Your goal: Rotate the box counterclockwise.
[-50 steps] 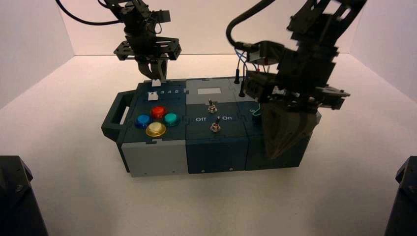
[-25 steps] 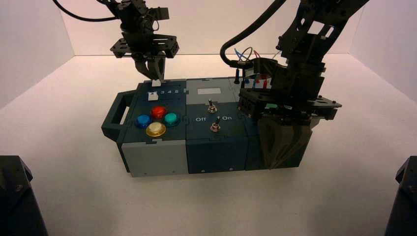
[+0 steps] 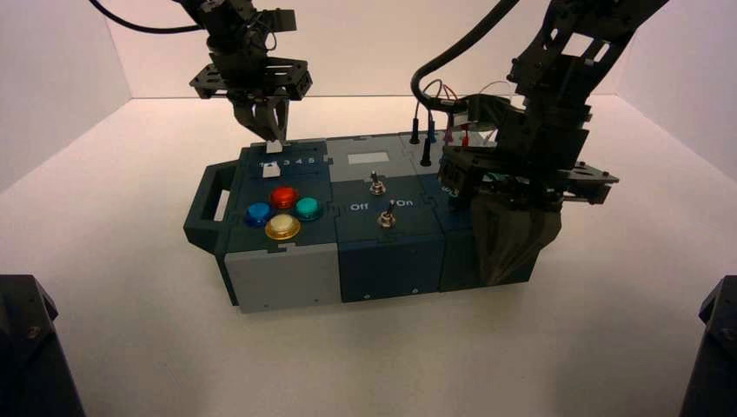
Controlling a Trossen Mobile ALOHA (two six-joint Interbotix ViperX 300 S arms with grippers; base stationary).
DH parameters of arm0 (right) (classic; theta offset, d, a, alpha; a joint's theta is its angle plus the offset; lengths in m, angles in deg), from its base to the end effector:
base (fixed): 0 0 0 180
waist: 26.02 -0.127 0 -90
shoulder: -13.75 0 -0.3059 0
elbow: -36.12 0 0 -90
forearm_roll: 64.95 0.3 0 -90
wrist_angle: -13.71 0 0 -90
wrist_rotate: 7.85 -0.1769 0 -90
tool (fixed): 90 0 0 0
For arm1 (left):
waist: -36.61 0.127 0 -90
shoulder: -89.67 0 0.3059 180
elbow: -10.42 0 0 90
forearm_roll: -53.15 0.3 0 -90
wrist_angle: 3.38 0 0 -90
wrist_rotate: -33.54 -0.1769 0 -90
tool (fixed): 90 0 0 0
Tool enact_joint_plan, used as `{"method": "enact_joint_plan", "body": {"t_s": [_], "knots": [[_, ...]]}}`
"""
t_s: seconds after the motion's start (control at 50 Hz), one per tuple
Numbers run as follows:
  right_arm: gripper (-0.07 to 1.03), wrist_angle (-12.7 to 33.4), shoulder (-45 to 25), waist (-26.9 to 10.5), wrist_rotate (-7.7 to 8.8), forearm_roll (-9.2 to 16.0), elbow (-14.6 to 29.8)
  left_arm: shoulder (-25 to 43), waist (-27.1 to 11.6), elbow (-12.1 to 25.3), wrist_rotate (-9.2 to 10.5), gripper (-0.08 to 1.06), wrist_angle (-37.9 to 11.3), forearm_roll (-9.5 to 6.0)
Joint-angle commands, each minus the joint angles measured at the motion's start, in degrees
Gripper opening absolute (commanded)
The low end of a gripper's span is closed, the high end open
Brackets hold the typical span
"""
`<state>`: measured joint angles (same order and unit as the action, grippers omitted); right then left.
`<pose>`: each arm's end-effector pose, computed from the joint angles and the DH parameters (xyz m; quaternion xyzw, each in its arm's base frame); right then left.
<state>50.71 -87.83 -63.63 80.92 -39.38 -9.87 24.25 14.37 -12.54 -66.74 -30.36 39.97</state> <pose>0.1439 0.1688 0.0027 -0.0180 0.7503 0.1678 0.6392 0.3435 -0.1602 0.0148 0.0750 0.5976 -0.1867 0.7761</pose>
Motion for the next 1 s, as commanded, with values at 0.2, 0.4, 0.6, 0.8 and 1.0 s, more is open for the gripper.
{"method": "enact_joint_plan", "body": {"t_s": [0.2,0.4,0.6,0.8,1.0], "knots": [[-0.02,-2.3,1.1,5.4,-0.09,-2.3,1.3,1.1,-1.7,0.3,-1.49,-0.03,-0.5,-0.09],[-0.02,-2.4,1.0,8.8,0.00,-4.3,2.1,1.6,-3.6,0.1,-1.93,-0.03,-1.5,-0.09],[-0.02,-2.3,0.4,10.2,0.00,-6.0,4.0,1.6,-5.3,0.1,-2.20,-0.03,-3.4,-0.09],[-0.02,-2.2,-0.9,12.2,0.09,-7.5,6.5,1.1,-5.9,-1.1,-2.37,-0.03,-4.7,-0.09],[-0.02,-2.2,-2.2,13.6,0.09,-9.2,9.2,-0.4,-6.6,-2.1,-2.37,-0.03,-5.5,-0.18]]}}
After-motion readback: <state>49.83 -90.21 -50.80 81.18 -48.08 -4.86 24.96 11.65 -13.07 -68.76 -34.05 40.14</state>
